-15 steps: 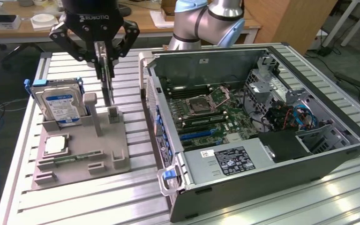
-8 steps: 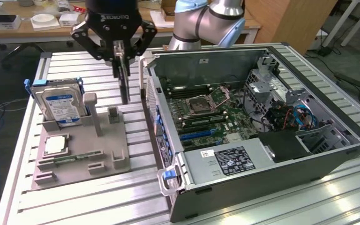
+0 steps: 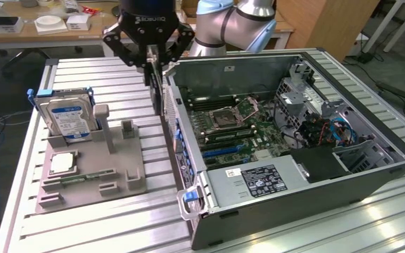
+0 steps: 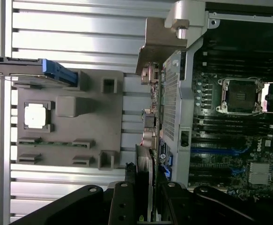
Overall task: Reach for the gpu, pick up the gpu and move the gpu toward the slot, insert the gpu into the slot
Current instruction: 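Pick up the gpu and move the gpu toward the slot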
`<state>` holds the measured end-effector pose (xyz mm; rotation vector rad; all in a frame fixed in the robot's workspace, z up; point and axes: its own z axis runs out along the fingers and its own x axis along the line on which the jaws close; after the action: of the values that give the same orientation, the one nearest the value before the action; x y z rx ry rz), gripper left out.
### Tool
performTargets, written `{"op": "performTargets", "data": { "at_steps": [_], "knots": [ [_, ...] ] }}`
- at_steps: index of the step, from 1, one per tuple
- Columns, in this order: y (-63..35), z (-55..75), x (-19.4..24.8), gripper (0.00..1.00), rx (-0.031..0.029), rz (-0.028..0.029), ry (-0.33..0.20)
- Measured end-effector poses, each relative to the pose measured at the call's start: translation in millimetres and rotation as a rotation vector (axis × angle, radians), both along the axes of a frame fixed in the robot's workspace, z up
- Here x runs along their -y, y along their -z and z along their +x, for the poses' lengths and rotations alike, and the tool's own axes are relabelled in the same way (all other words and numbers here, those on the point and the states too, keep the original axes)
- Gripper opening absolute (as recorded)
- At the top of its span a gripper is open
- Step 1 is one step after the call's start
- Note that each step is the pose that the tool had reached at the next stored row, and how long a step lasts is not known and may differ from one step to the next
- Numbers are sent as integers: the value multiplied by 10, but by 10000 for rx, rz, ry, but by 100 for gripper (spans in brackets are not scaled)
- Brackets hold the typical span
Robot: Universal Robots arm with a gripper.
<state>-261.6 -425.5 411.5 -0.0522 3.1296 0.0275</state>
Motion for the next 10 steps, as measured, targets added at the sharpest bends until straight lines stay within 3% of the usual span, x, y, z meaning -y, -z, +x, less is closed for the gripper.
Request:
{"op": "performTargets", "data": {
  "at_steps": [10],
  "knots": [
    [1,333,0,27,1,3,-10]
  ]
}}
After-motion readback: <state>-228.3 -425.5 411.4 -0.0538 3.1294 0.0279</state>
